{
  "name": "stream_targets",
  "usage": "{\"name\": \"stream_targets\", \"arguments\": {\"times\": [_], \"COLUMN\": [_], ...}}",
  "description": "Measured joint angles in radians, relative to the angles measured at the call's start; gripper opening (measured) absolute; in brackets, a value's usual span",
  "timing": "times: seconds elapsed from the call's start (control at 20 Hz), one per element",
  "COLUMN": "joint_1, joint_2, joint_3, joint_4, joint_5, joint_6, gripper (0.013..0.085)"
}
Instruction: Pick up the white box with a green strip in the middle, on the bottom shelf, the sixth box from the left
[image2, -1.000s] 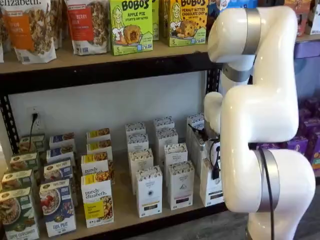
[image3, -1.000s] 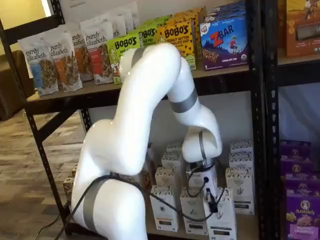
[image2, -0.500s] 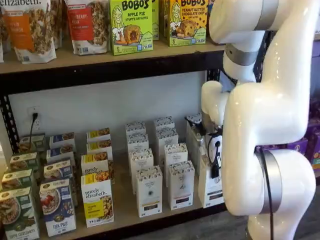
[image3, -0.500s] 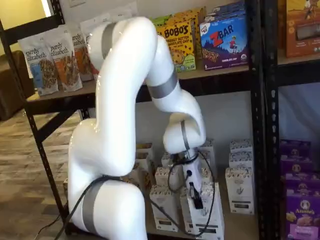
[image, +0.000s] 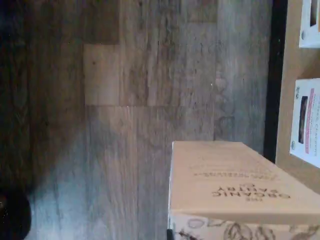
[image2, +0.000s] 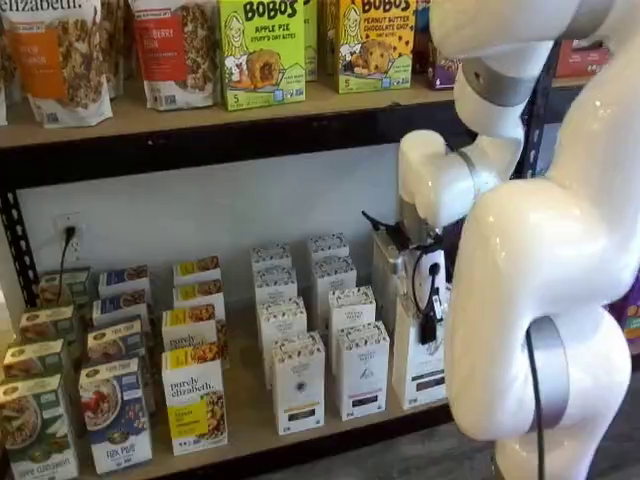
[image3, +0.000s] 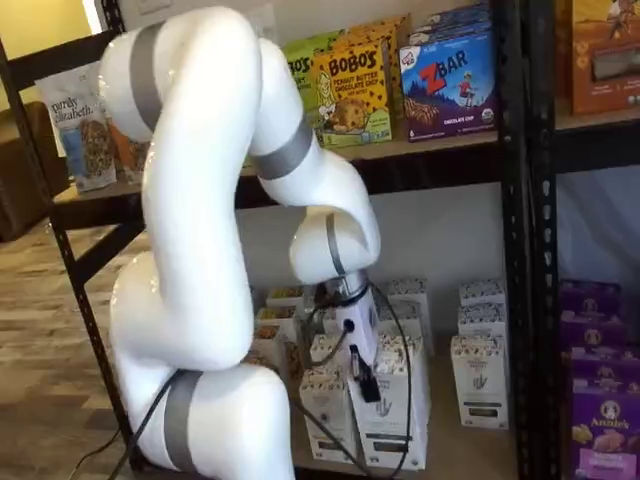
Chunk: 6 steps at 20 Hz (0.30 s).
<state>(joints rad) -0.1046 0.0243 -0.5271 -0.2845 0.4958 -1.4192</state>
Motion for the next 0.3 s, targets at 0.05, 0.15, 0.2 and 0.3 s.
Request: {"name": "stream_targets", "arguments": {"times": [0.05, 0.15, 0.2, 0.3], "joint_1": [0.010, 0.031, 0.038, 0.052], "joint_2": [-0.030, -0.094, -0.118, -0.165], "joint_3": [0.010, 0.028, 0.035, 0.045], "joint_4": [0.010, 0.032, 0.040, 0.052], "joint_5": [0.022, 0.072, 0.089, 0.125], "joint_6": [-0.001, -0.005, -0.006, -0.007], "gripper": [0.0450, 0.0450, 0.0450, 0.0450]}}
